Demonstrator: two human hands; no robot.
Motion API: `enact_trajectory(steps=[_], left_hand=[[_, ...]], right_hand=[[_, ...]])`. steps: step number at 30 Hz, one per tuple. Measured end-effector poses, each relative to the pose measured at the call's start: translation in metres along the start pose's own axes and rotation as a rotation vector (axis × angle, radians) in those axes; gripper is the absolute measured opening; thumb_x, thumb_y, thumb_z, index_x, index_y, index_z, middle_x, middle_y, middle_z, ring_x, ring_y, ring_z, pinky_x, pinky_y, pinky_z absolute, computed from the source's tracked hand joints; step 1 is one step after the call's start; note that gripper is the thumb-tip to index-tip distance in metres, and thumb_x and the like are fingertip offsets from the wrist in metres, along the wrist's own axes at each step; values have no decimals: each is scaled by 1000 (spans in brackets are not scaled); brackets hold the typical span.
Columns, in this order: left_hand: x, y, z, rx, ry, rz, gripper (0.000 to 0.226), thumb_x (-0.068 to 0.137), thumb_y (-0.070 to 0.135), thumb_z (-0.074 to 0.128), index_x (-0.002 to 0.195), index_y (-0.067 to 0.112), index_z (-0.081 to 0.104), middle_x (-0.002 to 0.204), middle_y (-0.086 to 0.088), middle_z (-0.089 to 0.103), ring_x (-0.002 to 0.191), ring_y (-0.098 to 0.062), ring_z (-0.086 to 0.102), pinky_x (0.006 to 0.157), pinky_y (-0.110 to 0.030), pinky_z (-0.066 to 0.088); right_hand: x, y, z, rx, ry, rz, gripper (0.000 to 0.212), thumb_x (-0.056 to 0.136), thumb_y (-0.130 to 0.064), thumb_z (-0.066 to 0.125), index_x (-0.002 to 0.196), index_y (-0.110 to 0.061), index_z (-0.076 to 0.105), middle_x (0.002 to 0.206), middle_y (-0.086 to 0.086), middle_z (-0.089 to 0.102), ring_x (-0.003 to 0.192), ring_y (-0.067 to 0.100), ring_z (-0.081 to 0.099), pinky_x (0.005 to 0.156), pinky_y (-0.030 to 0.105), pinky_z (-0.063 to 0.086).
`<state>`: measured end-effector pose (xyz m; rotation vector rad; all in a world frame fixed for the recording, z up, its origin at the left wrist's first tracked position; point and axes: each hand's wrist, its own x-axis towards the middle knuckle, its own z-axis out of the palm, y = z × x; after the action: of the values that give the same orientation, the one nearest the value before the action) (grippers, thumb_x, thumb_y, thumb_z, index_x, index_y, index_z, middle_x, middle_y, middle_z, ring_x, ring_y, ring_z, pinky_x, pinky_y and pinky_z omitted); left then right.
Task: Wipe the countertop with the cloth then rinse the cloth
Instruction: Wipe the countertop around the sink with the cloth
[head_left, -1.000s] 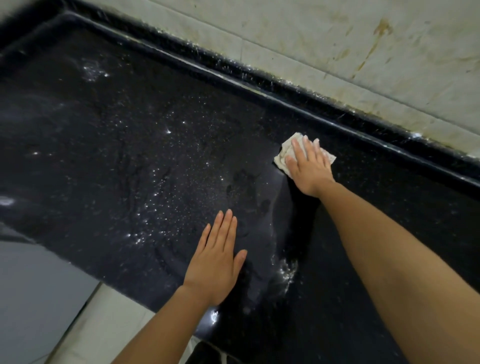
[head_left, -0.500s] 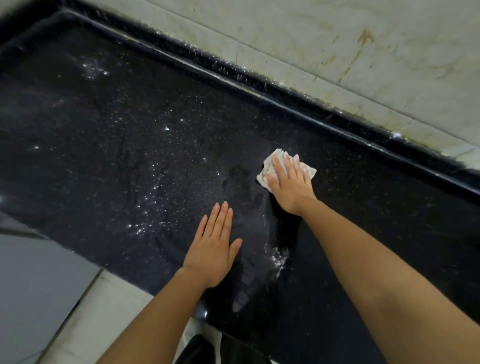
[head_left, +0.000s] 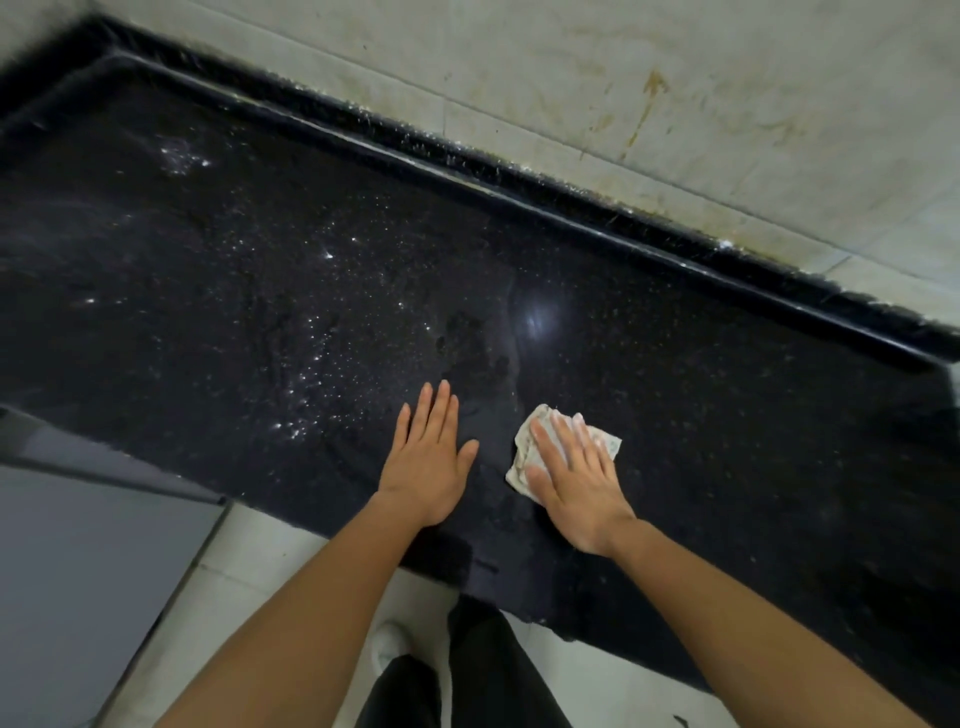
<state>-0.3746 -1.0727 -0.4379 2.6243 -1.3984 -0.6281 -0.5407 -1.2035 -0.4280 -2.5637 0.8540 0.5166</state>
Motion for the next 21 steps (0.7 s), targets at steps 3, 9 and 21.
enact_trajectory(steps=[3,9,21], left_hand=[[-32,-14,12,-20,67,-7,75,84,55,-16,147,13,-15,154,0,-26,139,-14,-29,112,-34,-19],[-79,-50,30,-108,189,-159,74,90,56,-5,146,9,-12,155,-1,-18,141,-11,-22,114,-31,-16],[-91,-68,27,-127,146,-263,69,98,45,14,147,4,-14,151,-5,-28,135,-12,-30,115,-33,-15]], right_hand=[[-17,-19,16,15,12,12,59,99,-53,7,150,-35,-16,157,-9,-28,140,13,-34,109,30,-25],[-27,-76,46,-8,17,-59,75,82,-64,-18,149,-31,-19,146,-8,-36,136,15,-37,114,38,-21],[-37,-67,41,-161,13,-232,72,84,-60,-11,151,-32,-15,157,-9,-24,143,16,-28,116,35,-16]])
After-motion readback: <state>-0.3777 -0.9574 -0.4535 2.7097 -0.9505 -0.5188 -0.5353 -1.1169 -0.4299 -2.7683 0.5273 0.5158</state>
